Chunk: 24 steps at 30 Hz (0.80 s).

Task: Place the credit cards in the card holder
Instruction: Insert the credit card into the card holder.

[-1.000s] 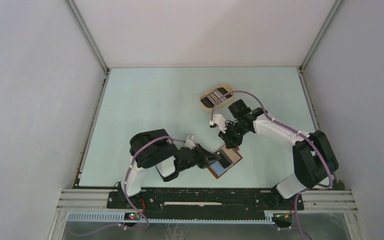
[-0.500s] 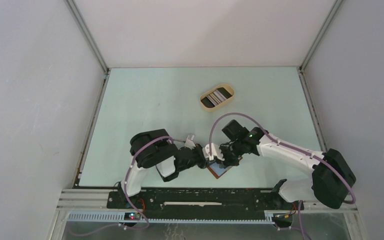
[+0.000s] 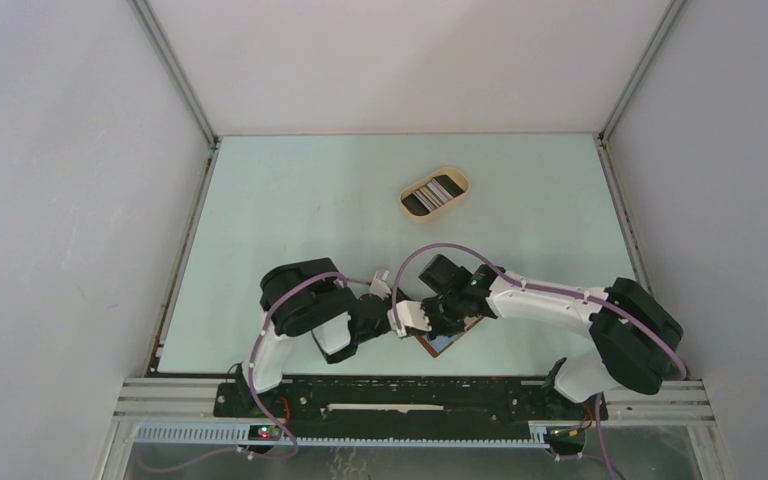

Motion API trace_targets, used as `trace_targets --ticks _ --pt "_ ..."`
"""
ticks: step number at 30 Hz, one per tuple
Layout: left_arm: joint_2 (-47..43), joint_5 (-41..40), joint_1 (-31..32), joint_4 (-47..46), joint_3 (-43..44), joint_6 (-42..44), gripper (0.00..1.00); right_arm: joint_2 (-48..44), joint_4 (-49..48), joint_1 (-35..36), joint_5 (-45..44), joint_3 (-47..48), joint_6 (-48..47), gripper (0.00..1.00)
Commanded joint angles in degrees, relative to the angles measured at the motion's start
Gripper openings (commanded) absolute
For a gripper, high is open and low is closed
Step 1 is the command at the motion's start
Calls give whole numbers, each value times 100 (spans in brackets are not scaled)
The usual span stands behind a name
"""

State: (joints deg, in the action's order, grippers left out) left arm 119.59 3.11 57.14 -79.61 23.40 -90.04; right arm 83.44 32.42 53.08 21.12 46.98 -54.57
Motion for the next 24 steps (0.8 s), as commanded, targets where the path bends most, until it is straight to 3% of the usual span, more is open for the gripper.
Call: trace_targets --ticks 1,24 --pt "73 51 43 -37 121 18 17 88 -237 71 -483 22 68 0" --pt "78 58 42 -71 108 51 32 -163 -316 2 -1364 -356 -392 0"
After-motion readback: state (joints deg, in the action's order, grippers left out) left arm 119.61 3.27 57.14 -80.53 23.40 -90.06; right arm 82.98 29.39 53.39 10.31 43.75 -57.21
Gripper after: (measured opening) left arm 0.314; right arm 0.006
